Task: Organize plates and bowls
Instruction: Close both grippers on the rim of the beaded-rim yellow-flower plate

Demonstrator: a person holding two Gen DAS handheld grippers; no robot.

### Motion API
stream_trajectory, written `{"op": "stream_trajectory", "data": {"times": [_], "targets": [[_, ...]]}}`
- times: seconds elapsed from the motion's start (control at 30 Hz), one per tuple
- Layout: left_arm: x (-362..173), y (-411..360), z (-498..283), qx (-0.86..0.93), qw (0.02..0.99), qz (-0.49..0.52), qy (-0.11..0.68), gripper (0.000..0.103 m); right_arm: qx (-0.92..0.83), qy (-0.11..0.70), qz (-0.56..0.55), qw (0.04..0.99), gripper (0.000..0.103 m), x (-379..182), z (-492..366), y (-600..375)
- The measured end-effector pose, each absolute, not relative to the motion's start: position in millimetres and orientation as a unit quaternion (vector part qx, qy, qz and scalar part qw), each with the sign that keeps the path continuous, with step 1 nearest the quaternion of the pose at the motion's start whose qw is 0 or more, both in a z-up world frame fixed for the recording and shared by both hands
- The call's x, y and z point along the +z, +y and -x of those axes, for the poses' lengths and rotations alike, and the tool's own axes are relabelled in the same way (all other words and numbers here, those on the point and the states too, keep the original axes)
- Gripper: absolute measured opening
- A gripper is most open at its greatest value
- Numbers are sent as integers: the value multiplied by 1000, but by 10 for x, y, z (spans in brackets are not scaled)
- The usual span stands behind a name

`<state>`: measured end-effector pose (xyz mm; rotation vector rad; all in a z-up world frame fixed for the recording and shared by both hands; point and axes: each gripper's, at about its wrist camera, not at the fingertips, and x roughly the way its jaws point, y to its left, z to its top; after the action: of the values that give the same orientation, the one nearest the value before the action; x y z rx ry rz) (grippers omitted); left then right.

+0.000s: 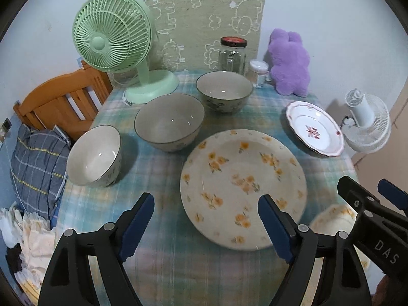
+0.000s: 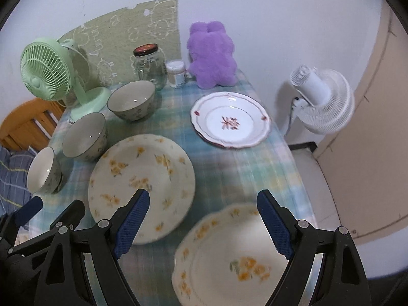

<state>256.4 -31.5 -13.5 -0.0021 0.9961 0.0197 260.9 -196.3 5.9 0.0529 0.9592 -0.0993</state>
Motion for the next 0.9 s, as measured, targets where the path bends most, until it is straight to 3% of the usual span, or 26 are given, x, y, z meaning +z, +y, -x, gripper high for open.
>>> {"op": "stream_trajectory", "data": {"times": [0.5, 0.63, 0.9], "targets": [[-810, -341, -3246, 23, 850, -8, 525, 81, 19, 501, -35, 864, 81, -600, -3484, -1952], [-999, -339, -3353, 31, 839, -11, 544, 75, 18, 511, -18, 859, 80, -777, -3628, -1912], [-1193, -296, -3436, 50, 830, -3, 555, 72, 42, 554, -27, 831, 63, -1111, -3818, -1897]]}}
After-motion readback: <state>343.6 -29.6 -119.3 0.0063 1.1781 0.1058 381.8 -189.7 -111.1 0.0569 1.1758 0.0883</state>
